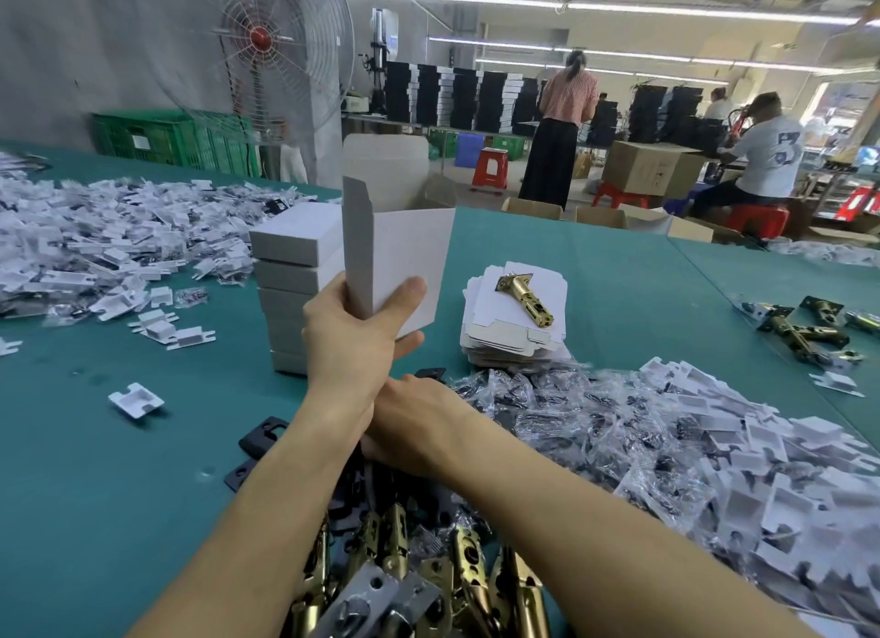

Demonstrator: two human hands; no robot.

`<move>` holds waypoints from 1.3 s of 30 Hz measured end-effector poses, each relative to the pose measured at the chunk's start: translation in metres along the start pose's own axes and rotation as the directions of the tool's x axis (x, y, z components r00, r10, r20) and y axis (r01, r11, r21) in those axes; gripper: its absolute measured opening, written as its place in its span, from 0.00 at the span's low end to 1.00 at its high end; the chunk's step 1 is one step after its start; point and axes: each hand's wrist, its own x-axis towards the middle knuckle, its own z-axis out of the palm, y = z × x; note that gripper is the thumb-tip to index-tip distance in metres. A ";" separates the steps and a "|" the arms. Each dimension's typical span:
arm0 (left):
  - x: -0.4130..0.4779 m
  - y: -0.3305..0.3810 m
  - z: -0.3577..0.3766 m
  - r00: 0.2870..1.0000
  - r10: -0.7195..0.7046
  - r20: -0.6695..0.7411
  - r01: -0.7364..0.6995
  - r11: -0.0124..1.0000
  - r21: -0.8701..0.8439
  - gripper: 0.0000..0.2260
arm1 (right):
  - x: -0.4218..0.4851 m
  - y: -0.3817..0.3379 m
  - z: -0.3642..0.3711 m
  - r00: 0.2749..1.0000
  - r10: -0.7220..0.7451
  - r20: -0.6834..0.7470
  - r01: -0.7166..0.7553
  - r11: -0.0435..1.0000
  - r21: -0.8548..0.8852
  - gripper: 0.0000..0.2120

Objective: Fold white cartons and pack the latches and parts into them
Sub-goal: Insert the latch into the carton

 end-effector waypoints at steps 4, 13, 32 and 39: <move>0.001 -0.001 0.001 1.000 -0.008 -0.014 0.007 1.000 -0.008 0.08 | -0.009 0.004 -0.009 0.999 0.015 -0.049 -0.017 0.998 -0.054 0.08; -0.007 -0.008 0.003 0.976 -0.135 0.172 0.114 0.985 0.126 0.11 | -0.089 0.061 -0.061 0.931 0.358 -0.063 -0.302 0.858 0.417 0.09; -0.025 -0.008 0.010 0.784 -0.194 0.590 0.206 0.977 0.047 0.14 | -0.110 0.037 -0.123 0.712 0.121 -0.692 -0.127 0.991 0.043 0.07; -0.025 -0.013 0.008 0.807 -0.221 0.547 0.169 0.975 0.146 0.13 | -0.094 0.051 -0.142 0.896 0.352 -0.269 -0.378 0.925 -0.048 0.15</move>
